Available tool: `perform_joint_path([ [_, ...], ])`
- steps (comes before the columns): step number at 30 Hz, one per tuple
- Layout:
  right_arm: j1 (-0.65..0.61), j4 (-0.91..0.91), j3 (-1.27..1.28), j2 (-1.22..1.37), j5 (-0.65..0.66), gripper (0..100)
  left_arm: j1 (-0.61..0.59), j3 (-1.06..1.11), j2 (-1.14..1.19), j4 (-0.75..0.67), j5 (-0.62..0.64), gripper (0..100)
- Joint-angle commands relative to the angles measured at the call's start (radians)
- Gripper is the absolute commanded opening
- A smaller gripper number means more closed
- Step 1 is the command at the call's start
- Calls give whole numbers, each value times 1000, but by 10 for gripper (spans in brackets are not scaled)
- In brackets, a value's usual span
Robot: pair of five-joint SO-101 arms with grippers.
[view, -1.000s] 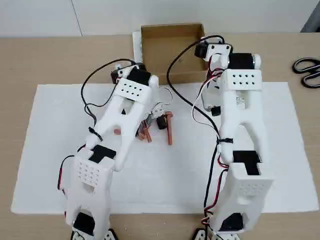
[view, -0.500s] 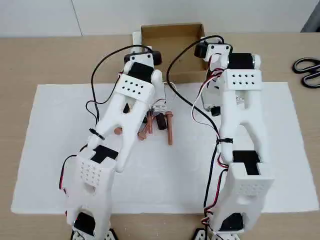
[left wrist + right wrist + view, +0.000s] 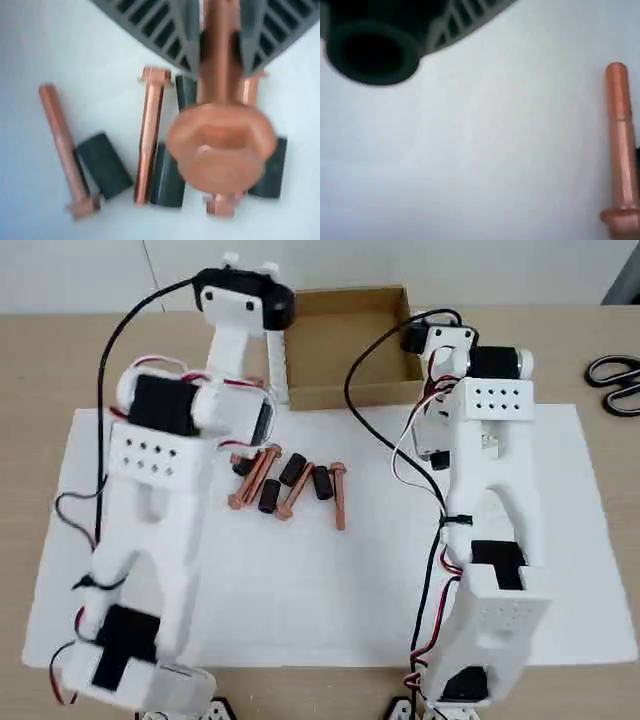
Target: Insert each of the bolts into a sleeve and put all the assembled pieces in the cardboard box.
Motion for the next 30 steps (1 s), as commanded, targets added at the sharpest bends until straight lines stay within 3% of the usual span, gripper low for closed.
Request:
perform_joint_path([
  [1, 2, -5, -11, -18, 9, 5, -8, 219, -95, 15, -9, 6],
  [7, 2, -2, -11, -19, 2, 5, -109, 418, -130, 3, -109, 6],
  [12, 2, -1, -11, -38, 0, 5, -224, 547, -95, -146, -130, 6],
  [22, -42, 2, -11, -168, -2, 4, -267, 782, -5, -430, -132, 7],
  [30, -39, 18, -5, -183, -2, 4, -264, 817, 57, -493, -144, 92],
])
